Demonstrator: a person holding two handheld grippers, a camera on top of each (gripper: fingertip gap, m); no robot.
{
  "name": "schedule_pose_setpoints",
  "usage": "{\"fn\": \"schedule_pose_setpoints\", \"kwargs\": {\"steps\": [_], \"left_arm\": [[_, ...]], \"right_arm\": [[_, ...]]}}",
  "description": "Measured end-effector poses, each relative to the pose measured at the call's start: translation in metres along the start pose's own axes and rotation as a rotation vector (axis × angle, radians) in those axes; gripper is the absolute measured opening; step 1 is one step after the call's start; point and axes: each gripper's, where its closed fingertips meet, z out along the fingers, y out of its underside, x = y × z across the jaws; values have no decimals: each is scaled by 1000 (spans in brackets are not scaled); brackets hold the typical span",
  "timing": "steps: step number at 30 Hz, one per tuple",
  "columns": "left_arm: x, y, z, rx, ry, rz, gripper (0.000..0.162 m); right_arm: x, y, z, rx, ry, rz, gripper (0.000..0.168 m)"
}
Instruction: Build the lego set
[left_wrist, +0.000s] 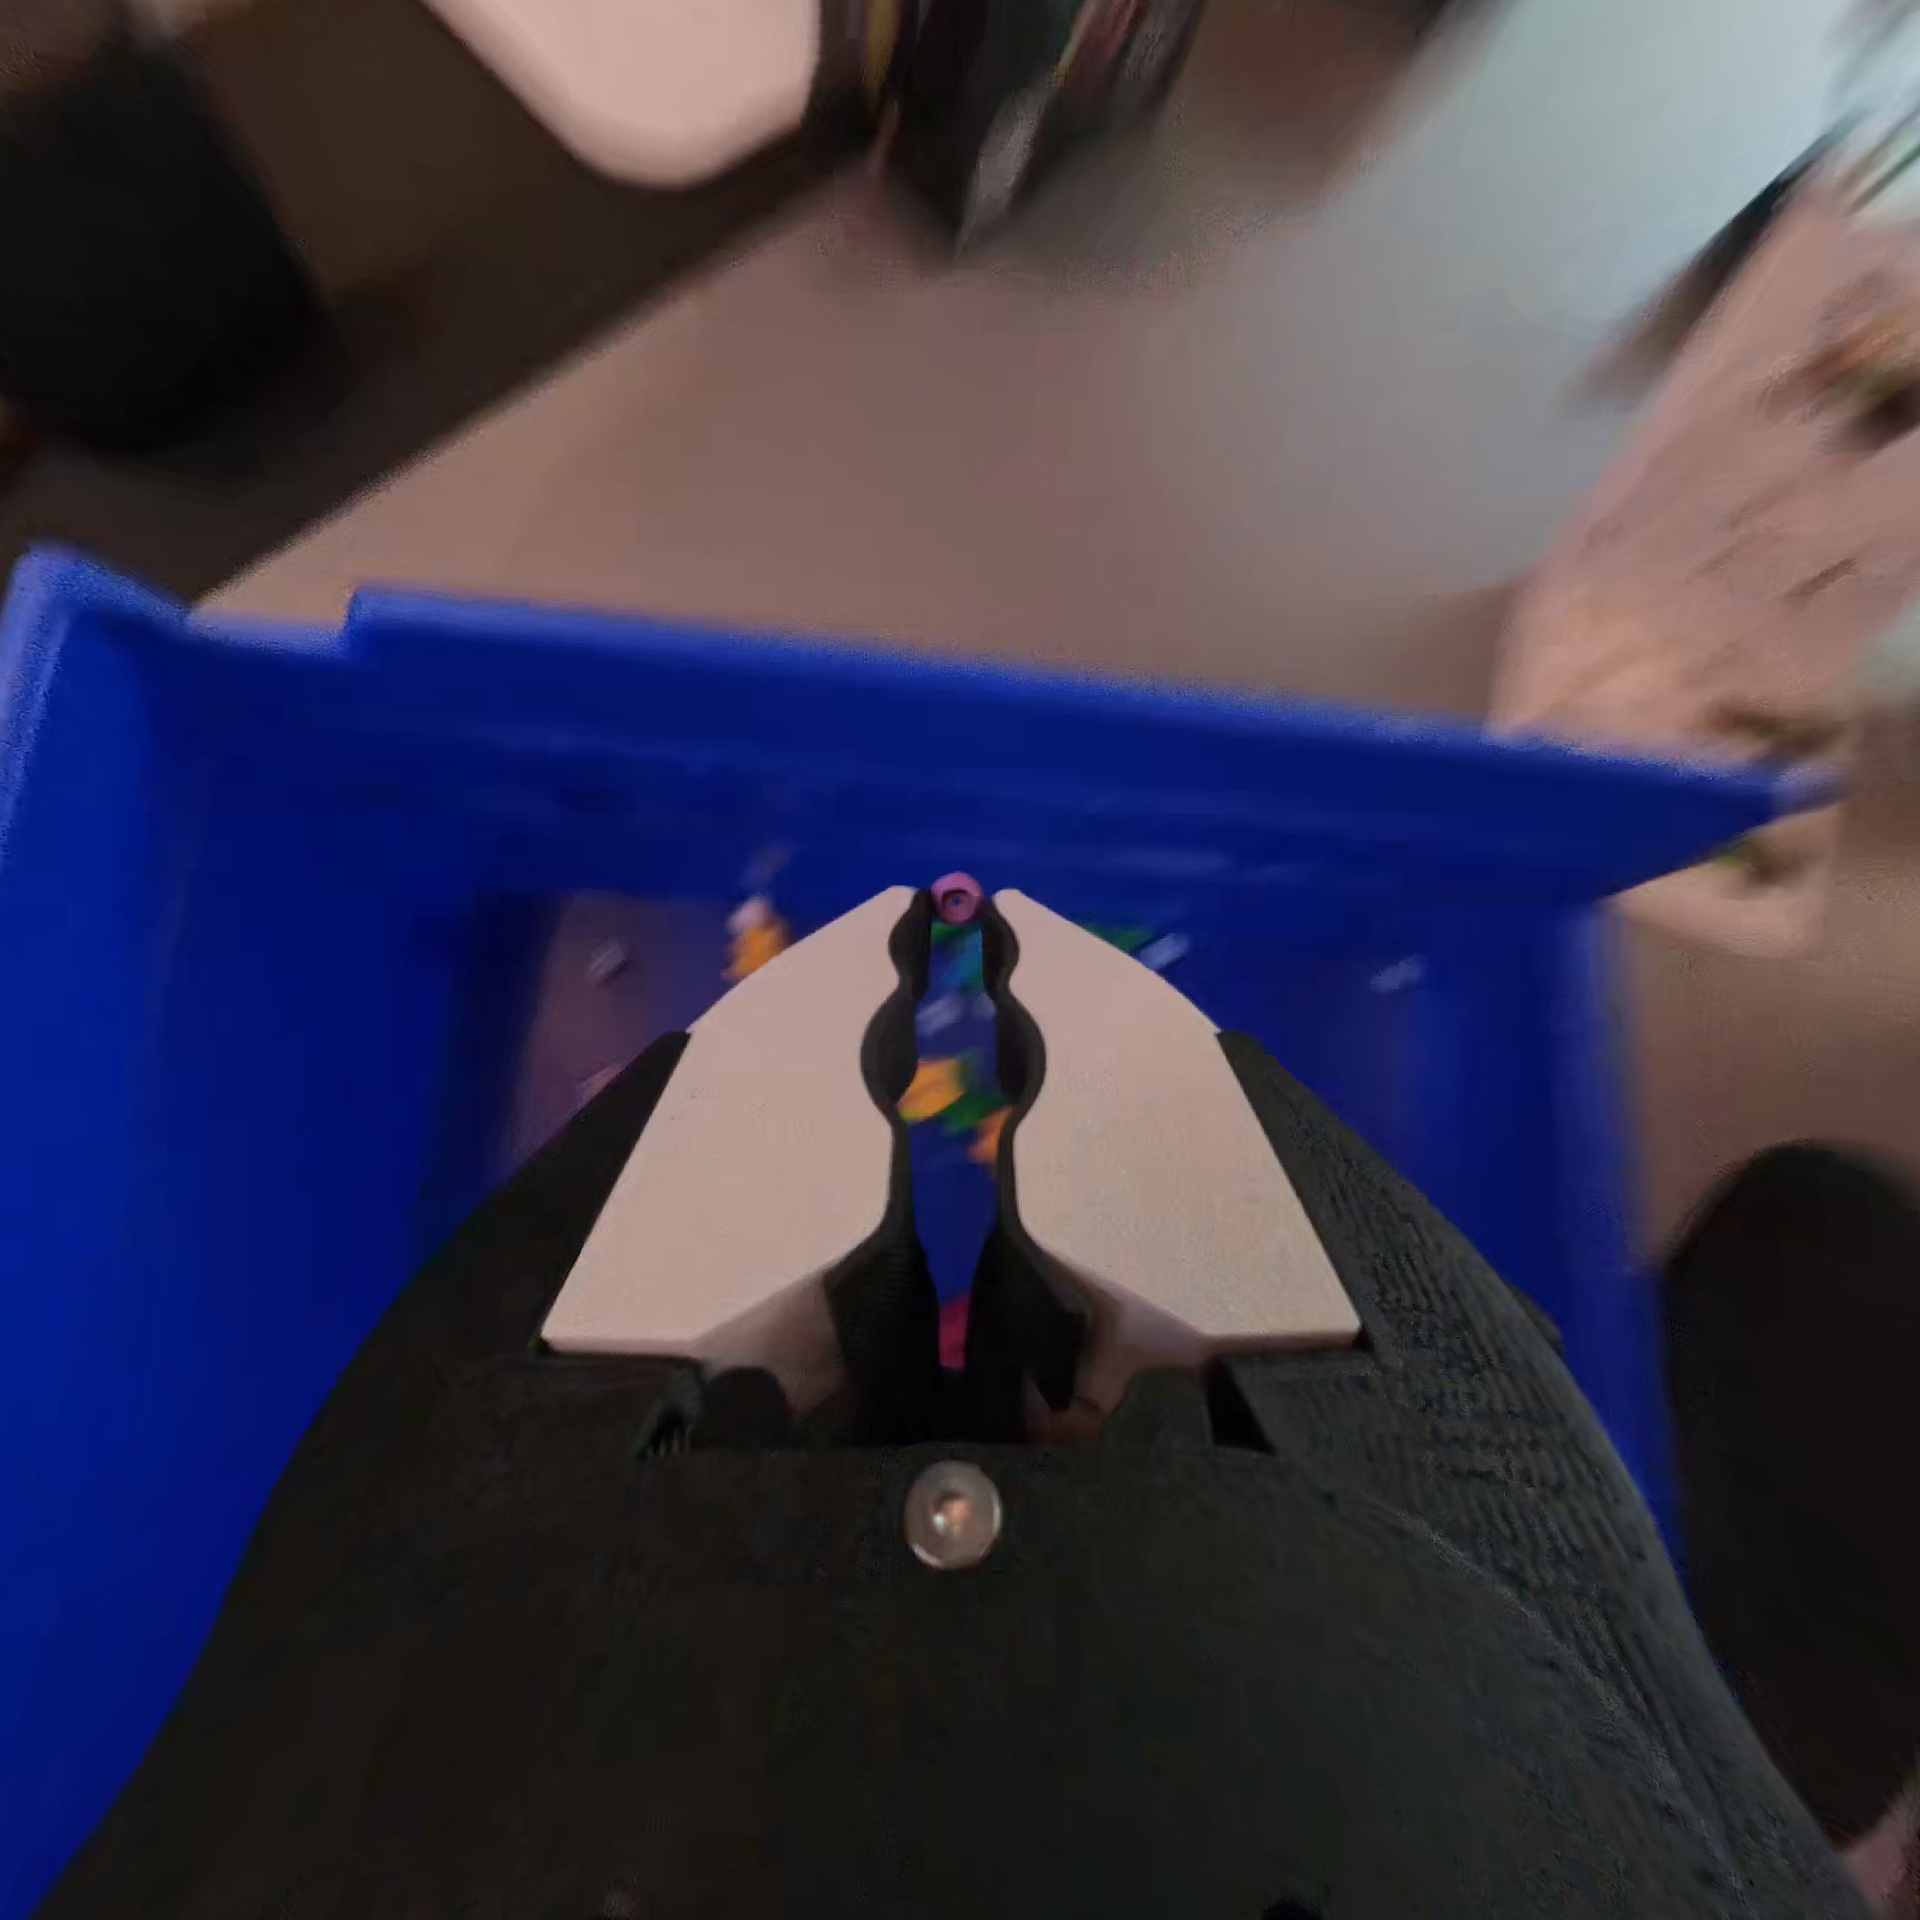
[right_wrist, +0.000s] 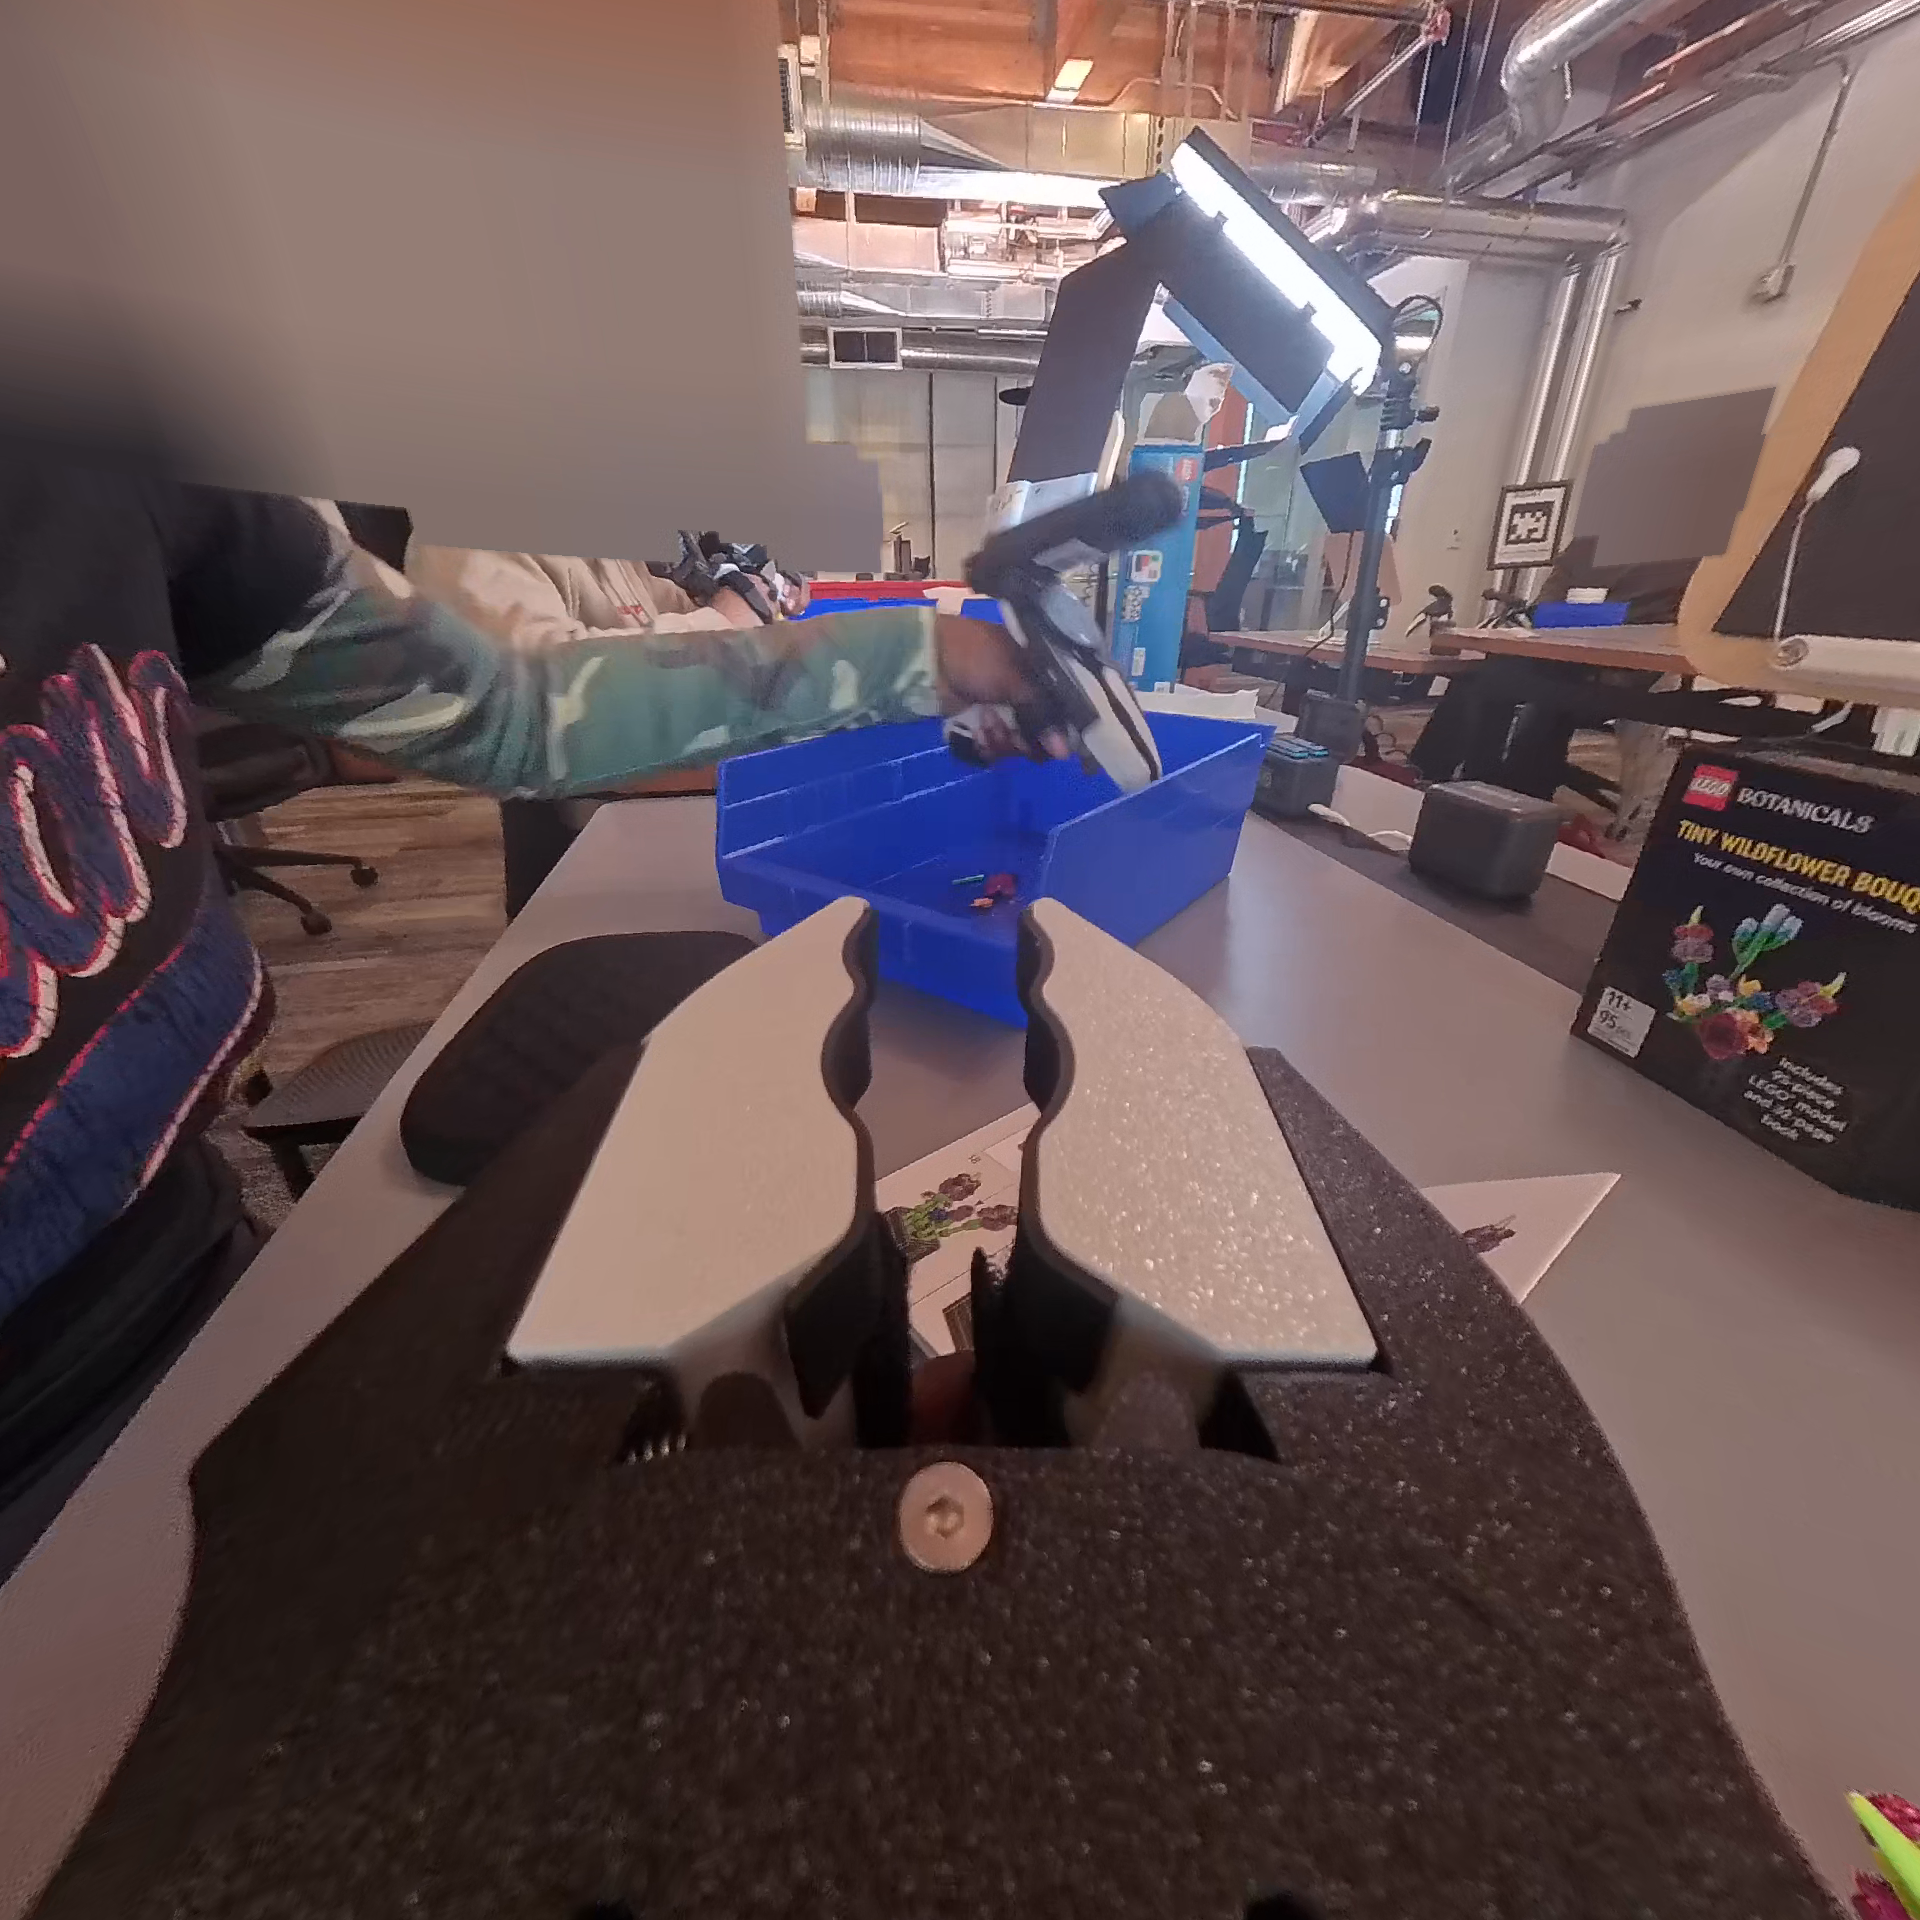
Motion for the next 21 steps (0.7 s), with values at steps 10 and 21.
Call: {"fn": "schedule_pose_setpoints", "kwargs": {"steps": [10,21], "left_arm": [[270,-58,-99,824,883,-290,9],[359,-24,-32,695,1209,-696,10]], "right_arm": [[-35,-7,16,50,-58,-283,18],[-89,-10,29,102,-241,-400,17]]}}
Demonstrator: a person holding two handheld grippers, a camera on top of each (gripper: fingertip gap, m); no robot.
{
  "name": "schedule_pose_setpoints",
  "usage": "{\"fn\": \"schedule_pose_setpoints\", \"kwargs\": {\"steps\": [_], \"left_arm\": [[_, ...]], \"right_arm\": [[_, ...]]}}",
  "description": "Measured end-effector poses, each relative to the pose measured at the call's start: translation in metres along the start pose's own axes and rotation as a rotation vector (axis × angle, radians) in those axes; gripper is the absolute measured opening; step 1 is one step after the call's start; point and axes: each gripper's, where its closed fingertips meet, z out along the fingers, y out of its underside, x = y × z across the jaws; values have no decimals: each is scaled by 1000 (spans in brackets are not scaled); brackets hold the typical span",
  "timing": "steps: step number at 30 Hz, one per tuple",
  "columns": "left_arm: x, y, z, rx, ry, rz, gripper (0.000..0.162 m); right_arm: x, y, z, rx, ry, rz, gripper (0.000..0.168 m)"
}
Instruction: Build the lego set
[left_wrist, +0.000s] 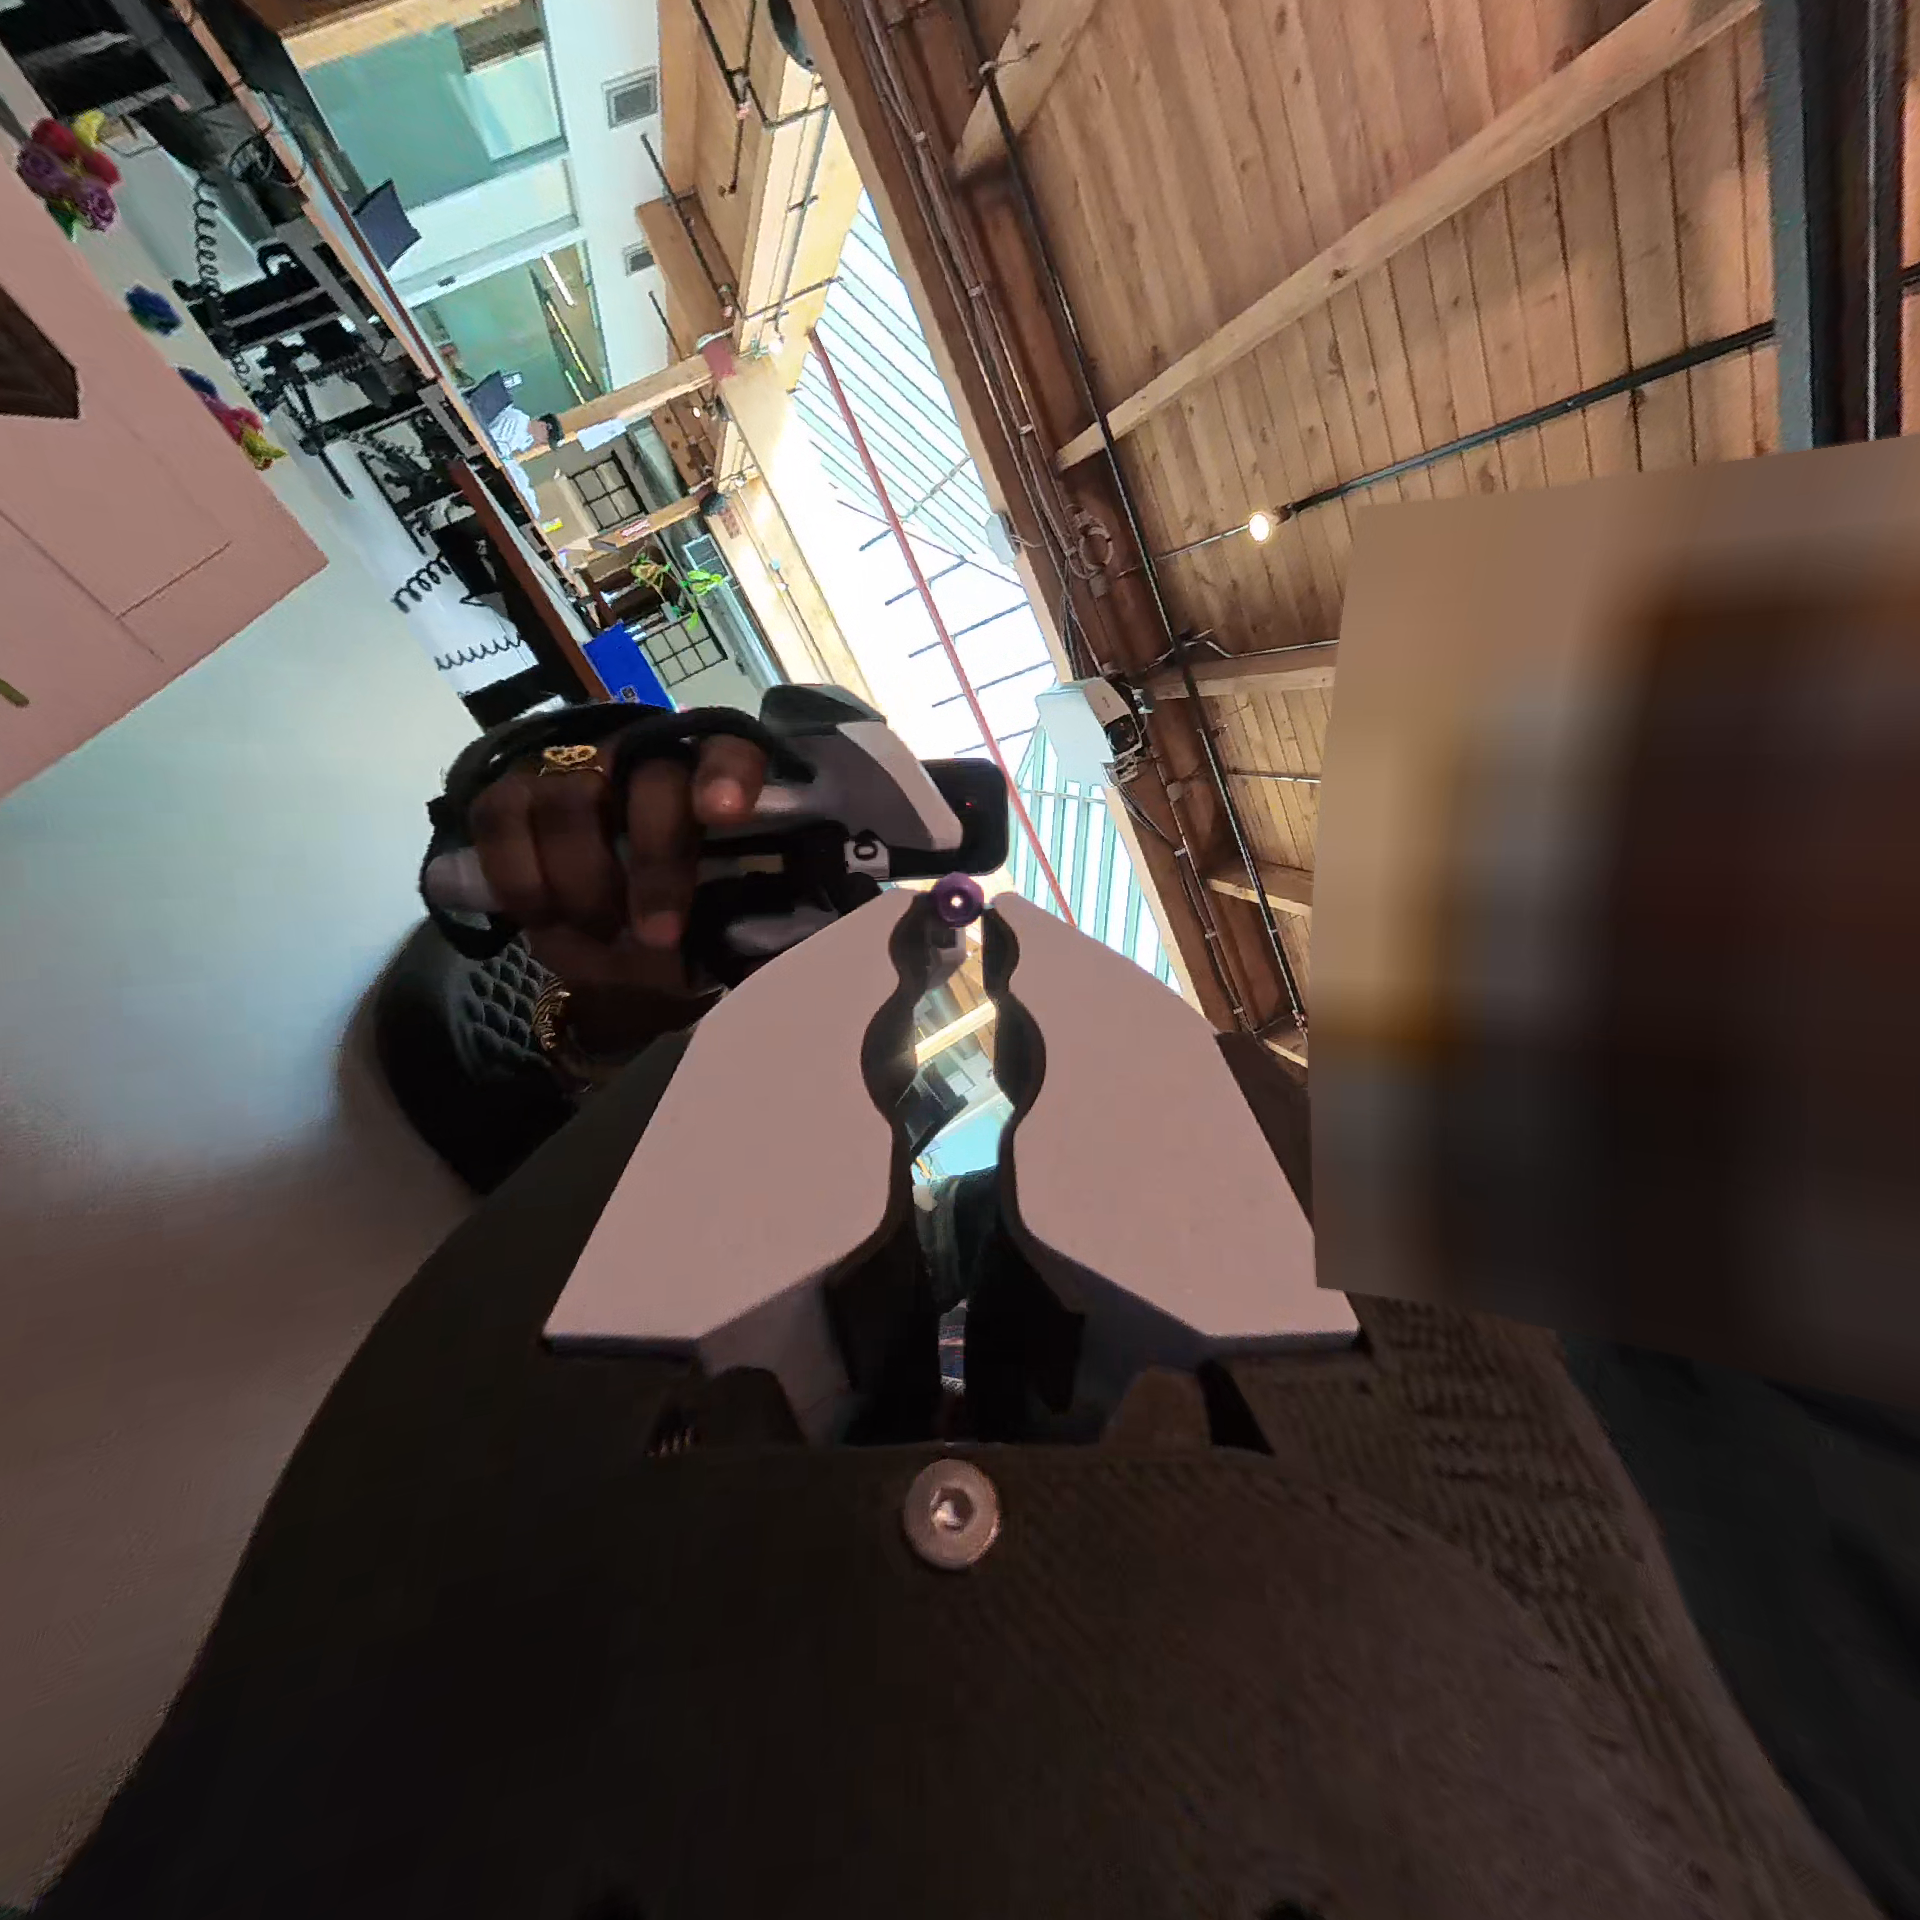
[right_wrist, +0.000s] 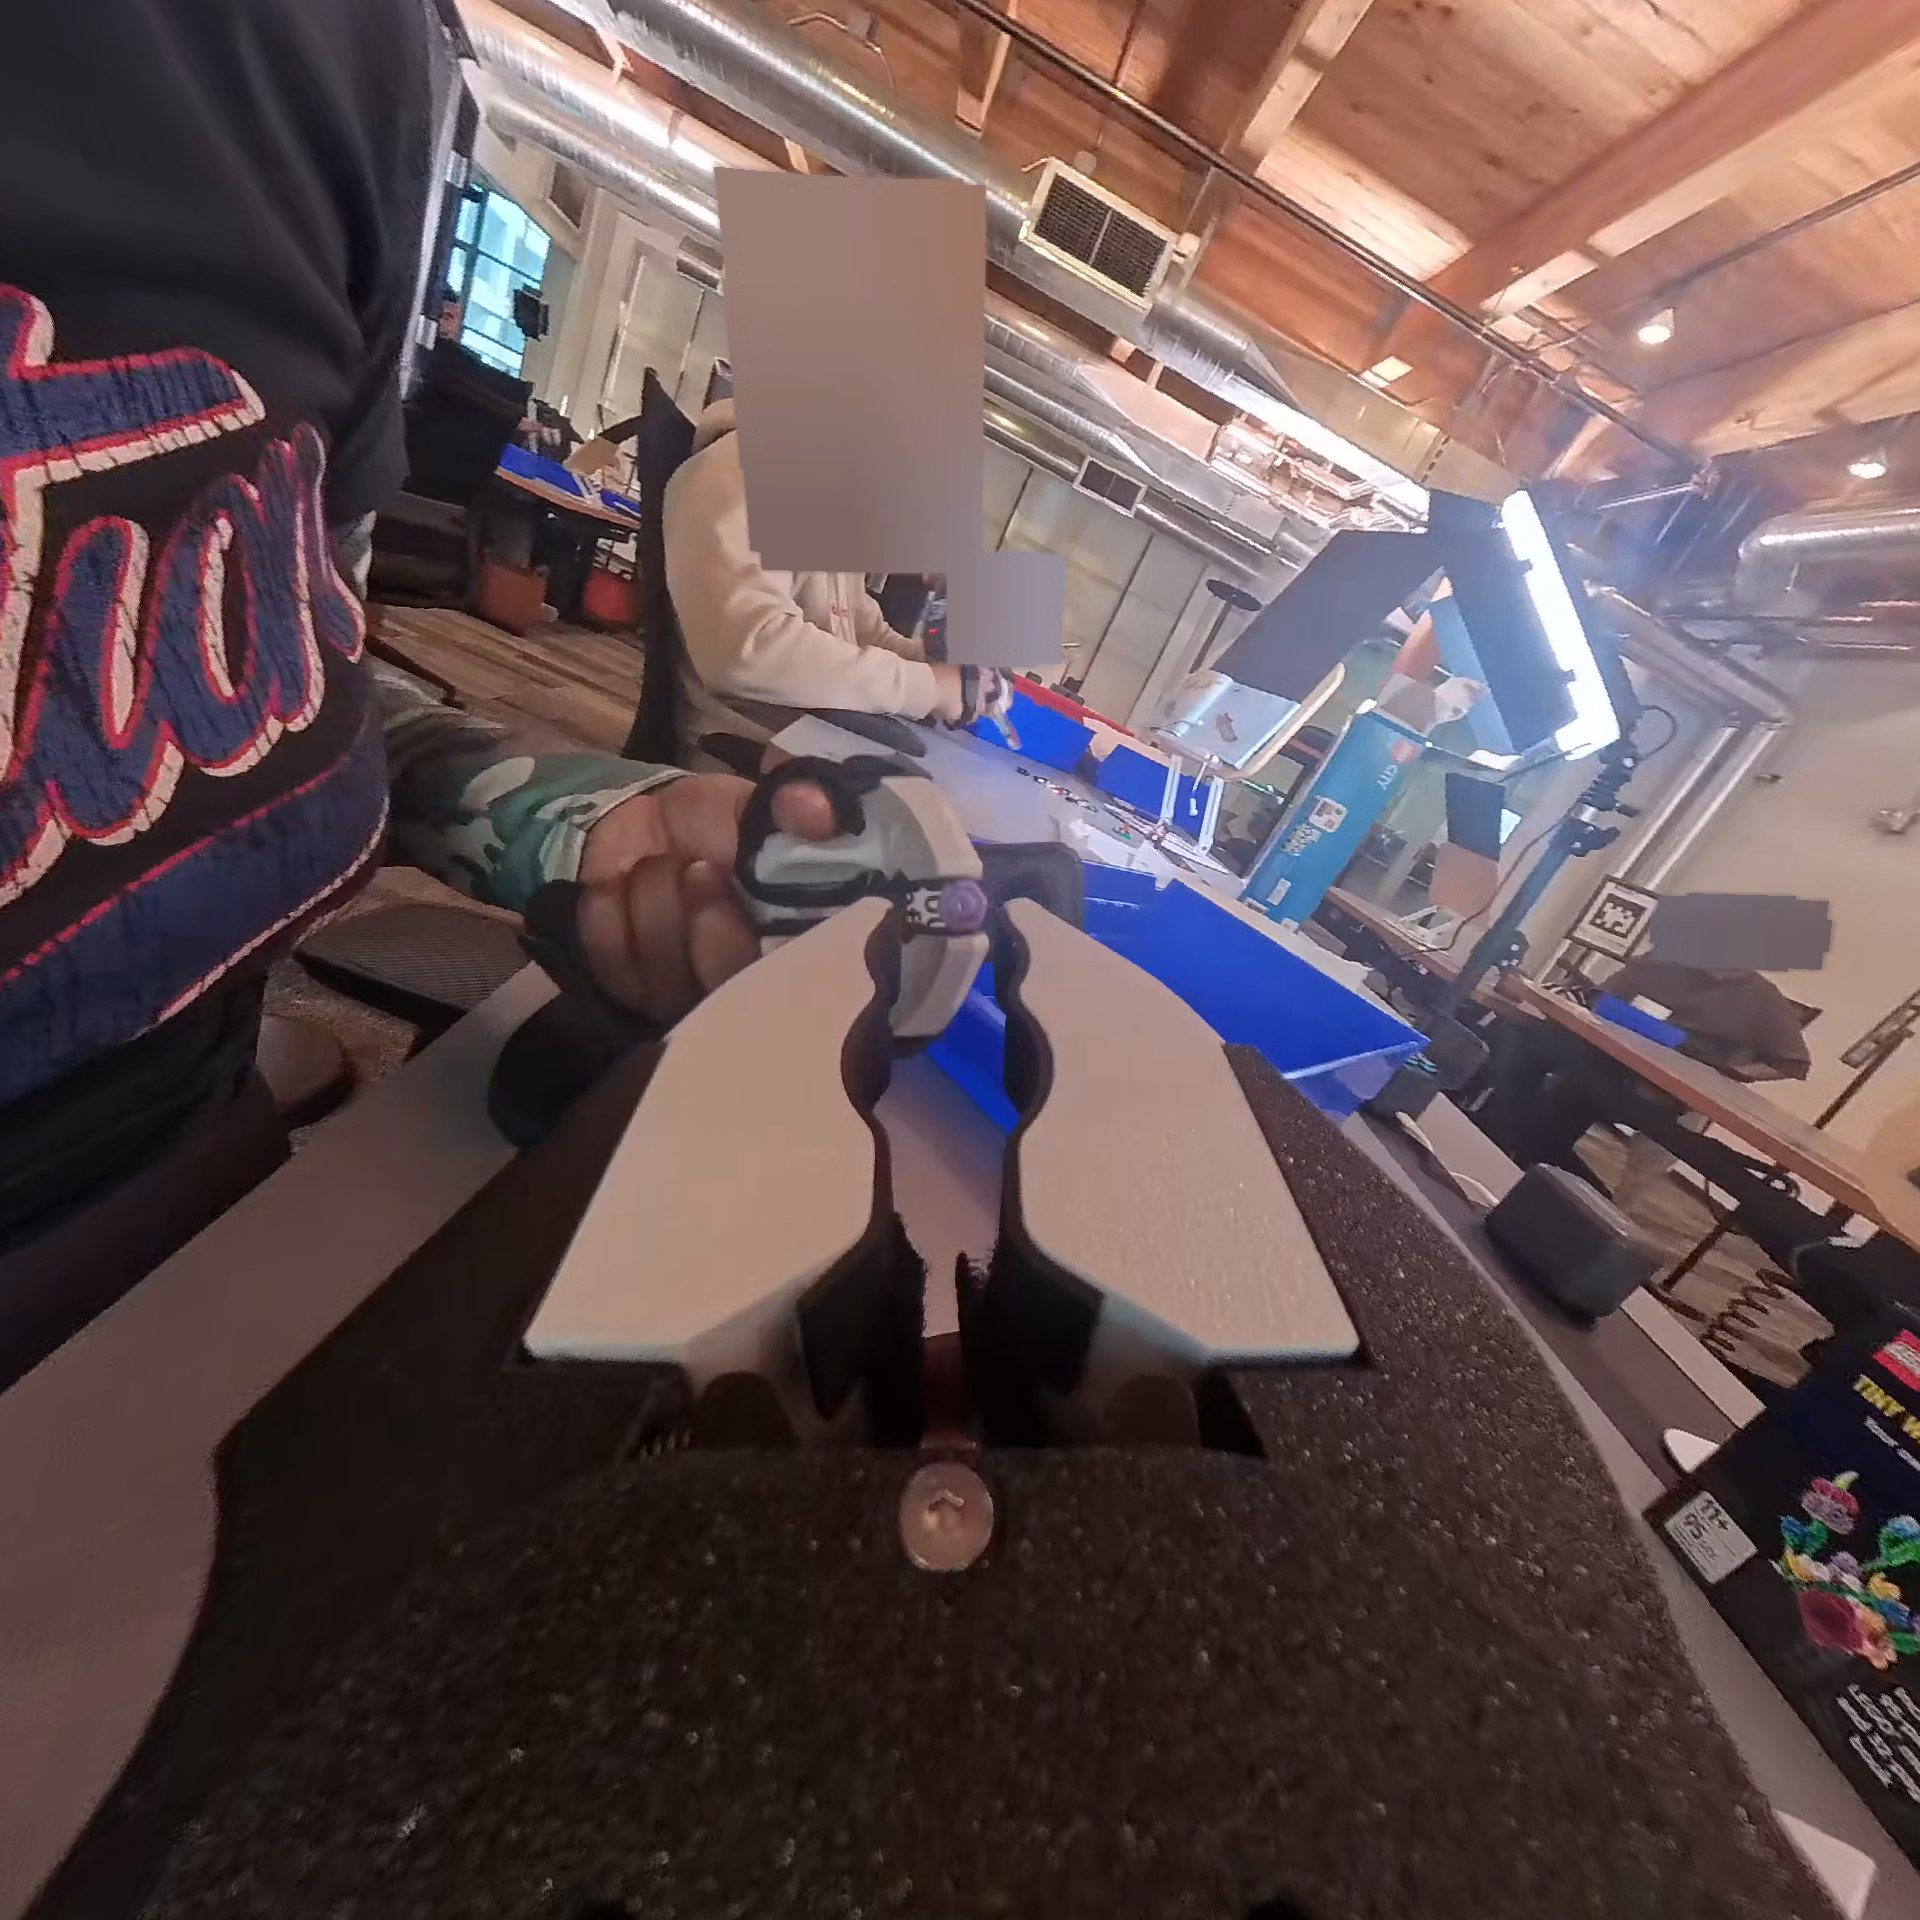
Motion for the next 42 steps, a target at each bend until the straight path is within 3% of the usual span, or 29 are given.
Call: {"fn": "schedule_pose_setpoints", "kwargs": {"steps": [18,21,24,27,30,34,42], "left_arm": [[-14,10,4,-54,-40,-29,9],[-16,13,3,-103,-72,30,12],[-38,9,-15,-232,-346,321,26],[-69,-21,-65,-387,-850,774,30],[-79,-34,-103,-545,-1136,971,31],[-94,-13,-113,-674,-1138,890,34],[-98,-9,-117,-656,-1119,851,34]], "right_arm": [[-4,16,6,-110,-11,-45,10],[-8,17,4,-132,-51,-13,10],[-5,28,-4,-233,-86,120,10],[-7,78,-19,-562,-113,297,10],[-22,122,-36,-852,-156,397,10],[-33,140,-47,-1008,-197,398,10],[-41,147,-54,-1078,-236,408,10]]}}
